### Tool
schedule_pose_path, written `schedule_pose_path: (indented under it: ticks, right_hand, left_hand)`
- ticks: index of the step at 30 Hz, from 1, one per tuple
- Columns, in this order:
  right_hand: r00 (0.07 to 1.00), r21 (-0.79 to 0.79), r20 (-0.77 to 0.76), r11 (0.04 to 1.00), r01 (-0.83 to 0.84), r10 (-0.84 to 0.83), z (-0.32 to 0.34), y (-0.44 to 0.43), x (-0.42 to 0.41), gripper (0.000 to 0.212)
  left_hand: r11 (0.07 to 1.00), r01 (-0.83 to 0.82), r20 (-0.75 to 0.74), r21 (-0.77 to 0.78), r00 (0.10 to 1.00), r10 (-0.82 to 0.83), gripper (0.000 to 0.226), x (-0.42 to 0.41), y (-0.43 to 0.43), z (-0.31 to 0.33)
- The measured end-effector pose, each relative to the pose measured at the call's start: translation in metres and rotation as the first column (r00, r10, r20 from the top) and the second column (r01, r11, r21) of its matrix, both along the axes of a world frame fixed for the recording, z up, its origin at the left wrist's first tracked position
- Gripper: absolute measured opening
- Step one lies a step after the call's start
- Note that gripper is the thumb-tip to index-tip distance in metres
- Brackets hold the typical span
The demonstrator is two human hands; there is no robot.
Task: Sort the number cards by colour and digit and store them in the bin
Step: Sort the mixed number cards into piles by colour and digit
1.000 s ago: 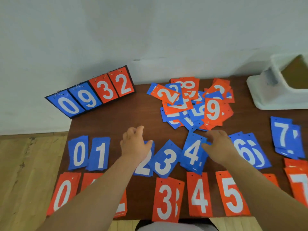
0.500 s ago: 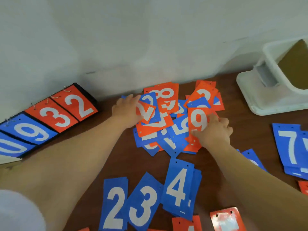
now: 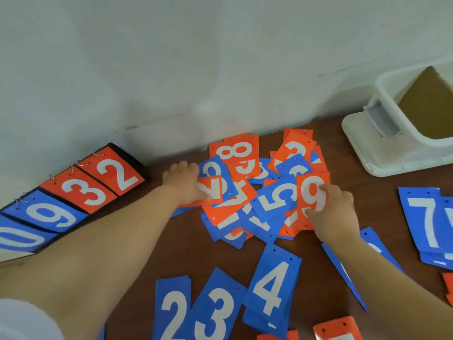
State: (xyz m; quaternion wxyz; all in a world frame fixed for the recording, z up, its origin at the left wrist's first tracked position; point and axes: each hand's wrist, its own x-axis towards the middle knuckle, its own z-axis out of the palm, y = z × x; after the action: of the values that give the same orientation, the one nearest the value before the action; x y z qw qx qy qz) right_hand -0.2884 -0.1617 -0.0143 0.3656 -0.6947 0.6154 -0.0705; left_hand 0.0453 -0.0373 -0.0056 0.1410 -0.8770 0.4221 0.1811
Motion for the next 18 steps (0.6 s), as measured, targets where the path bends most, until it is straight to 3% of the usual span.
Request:
schedule_pose_path:
  ticks: [7, 13, 18]
  right_hand:
    - [0.978, -0.025, 0.188, 0.994, 0.102, -0.096, 0.022, 0.008, -0.029, 0.049]
    - [0.945, 0.012, 0.316, 0.997, 0.082, -0.081, 0.038, 0.033, -0.037, 0.050]
    - [0.957, 0.038, 0.289, 0.999, -0.005, -0.006, 0.042, 0.067, -0.036, 0.049]
  left_hand:
    - [0.932, -0.178, -0.052, -0.315, 0.984, 0.170, 0.036, -0.019, 0.043, 0.002]
    - [0.808, -0.409, -0.277, -0.424, 0.908, 0.315, 0.039, -0.021, 0.086, 0.022]
    - [0.711, -0.521, -0.287, -0.471, 0.853, 0.435, 0.039, -0.029, 0.120, 0.024]
